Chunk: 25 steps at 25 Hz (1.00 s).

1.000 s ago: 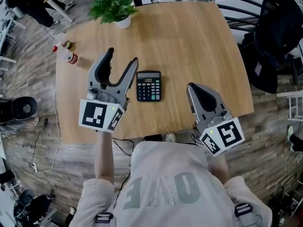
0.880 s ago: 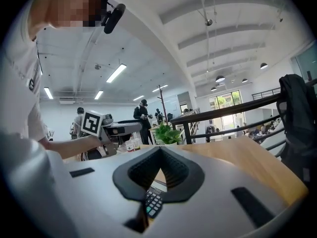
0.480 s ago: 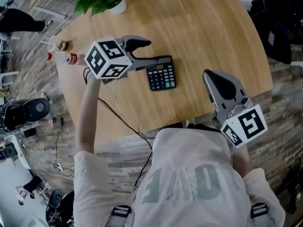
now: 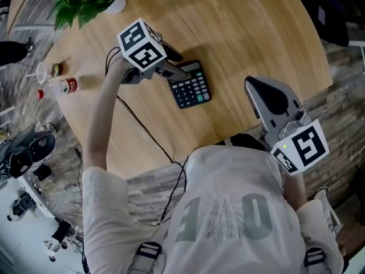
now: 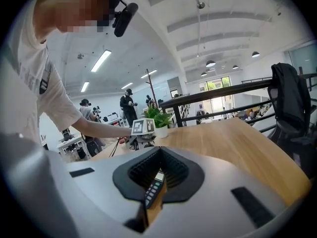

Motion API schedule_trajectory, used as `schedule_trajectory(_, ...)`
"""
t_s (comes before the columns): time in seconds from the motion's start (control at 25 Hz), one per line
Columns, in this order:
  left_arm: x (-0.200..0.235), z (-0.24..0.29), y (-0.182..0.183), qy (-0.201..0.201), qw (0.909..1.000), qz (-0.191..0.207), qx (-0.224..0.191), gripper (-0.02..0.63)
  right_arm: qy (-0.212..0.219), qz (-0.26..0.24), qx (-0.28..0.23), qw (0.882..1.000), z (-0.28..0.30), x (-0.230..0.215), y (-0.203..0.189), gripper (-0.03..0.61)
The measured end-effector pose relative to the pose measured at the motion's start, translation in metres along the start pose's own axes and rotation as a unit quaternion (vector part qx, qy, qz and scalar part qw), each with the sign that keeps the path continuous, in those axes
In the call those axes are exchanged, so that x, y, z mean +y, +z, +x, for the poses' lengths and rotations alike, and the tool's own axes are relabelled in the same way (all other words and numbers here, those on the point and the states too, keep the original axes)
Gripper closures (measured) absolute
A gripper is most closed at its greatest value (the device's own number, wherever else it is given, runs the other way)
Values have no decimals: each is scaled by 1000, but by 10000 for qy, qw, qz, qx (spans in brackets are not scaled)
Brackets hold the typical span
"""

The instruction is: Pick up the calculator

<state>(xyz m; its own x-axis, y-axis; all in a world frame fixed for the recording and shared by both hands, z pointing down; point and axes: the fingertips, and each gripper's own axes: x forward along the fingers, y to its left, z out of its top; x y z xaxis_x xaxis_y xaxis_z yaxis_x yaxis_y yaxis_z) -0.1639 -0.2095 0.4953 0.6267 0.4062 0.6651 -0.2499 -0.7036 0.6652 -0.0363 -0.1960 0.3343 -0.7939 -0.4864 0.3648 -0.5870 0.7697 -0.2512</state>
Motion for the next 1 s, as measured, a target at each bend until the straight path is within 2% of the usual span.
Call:
schedule_trajectory(0.16, 1, 12, -4, -700, 9966, -160, 401, 333, -82, 82, 88, 9999, 8, -6, -4, 560)
schedule_trajectory(0.4, 4, 30, -10, -1210, 9895, -230, 762, 333, -133, 324, 250, 9991, 15, -9, -15, 560)
schedule_trajectory(0.68, 3, 43, -27, -1555, 9799, -240, 1229, 337, 105, 475, 329, 9983, 31, 5, -20, 560)
schedule_trajectory(0.88, -2, 48, -27, -1826, 9745, -328, 1258, 342, 177, 525, 354, 9978, 32, 11, -22, 560)
schedule_trajectory(1.0, -1, 48, -28, -1818, 9738, -331, 1323, 357, 211, 523, 336, 9978, 34, 14, -21, 560)
